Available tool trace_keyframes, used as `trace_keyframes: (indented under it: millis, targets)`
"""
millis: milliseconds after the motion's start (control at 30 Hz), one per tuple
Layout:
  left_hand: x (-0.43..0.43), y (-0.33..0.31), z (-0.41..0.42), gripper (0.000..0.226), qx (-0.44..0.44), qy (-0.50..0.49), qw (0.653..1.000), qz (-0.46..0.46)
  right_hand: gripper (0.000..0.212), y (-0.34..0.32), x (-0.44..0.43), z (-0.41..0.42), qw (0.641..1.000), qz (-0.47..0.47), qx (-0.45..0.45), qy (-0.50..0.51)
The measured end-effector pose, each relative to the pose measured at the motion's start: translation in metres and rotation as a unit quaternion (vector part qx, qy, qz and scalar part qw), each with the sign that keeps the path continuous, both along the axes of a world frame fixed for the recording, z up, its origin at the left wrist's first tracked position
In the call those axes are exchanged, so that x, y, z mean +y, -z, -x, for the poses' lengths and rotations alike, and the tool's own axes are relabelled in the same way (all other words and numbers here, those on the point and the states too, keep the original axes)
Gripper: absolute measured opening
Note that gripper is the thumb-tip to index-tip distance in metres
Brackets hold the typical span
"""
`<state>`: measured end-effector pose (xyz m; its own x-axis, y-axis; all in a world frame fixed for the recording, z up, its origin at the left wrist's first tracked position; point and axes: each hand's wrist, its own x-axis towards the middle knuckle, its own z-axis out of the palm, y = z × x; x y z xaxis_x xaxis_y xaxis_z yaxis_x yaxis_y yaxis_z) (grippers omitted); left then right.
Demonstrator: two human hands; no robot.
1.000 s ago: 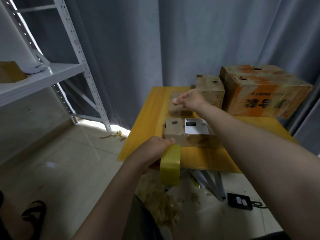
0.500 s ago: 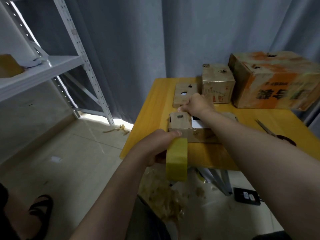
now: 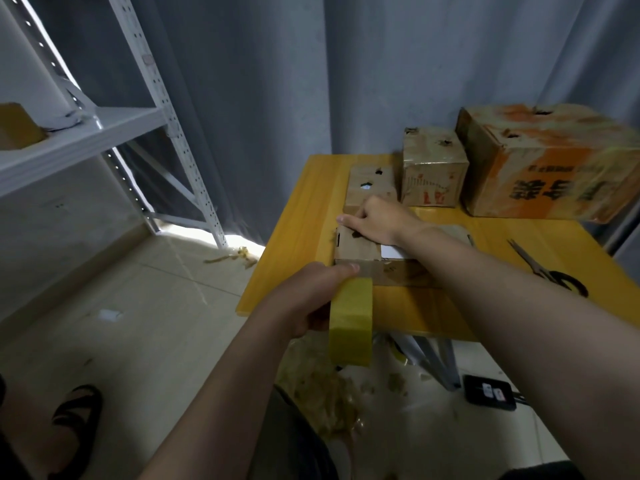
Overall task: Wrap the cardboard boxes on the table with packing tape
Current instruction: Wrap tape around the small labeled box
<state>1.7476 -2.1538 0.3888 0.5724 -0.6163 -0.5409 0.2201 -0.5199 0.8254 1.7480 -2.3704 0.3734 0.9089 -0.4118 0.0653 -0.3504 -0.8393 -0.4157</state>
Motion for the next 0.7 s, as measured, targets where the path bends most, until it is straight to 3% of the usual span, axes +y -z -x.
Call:
trace_keyframes:
  millis: [100, 267, 400, 500, 567, 633, 700]
  targets:
    - [0.001, 0.001, 0.004, 0.028, 0.002, 0.006, 1.0, 0.0, 0.076, -0.001, 0.003, 0.001, 0.996, 0.068, 0.054, 0.012]
    - [0.003, 0.005, 0.018, 0.039, -0.001, 0.004, 1.0, -0.009, 0.077, -0.007, 0.01, 0.011, 0.993, 0.096, 0.068, -0.002]
    - [0.008, 0.009, 0.038, 0.026, -0.002, -0.009, 1.0, 0.01, 0.074, -0.007, 0.023, 0.017, 0.98, 0.163, 0.113, 0.005]
    - [0.011, 0.012, 0.055, 0.024, 0.006, -0.014, 1.0, 0.024, 0.048, -0.008, 0.038, 0.033, 0.973, 0.228, 0.023, 0.033]
    - [0.012, 0.014, 0.066, 0.027, 0.01, -0.02, 0.999, 0.026, 0.033, -0.012, 0.048, 0.048, 0.976, 0.198, -0.077, 0.045]
    - [0.013, 0.014, 0.075, 0.028, 0.005, -0.032, 0.999, 0.034, 0.028, -0.021, 0.056, 0.067, 0.981, 0.091, -0.152, 0.081]
    - [0.014, 0.014, 0.084, 0.032, -0.001, -0.047, 0.998, 0.043, 0.041, -0.028, 0.06, 0.089, 0.984, 0.021, -0.109, 0.138]
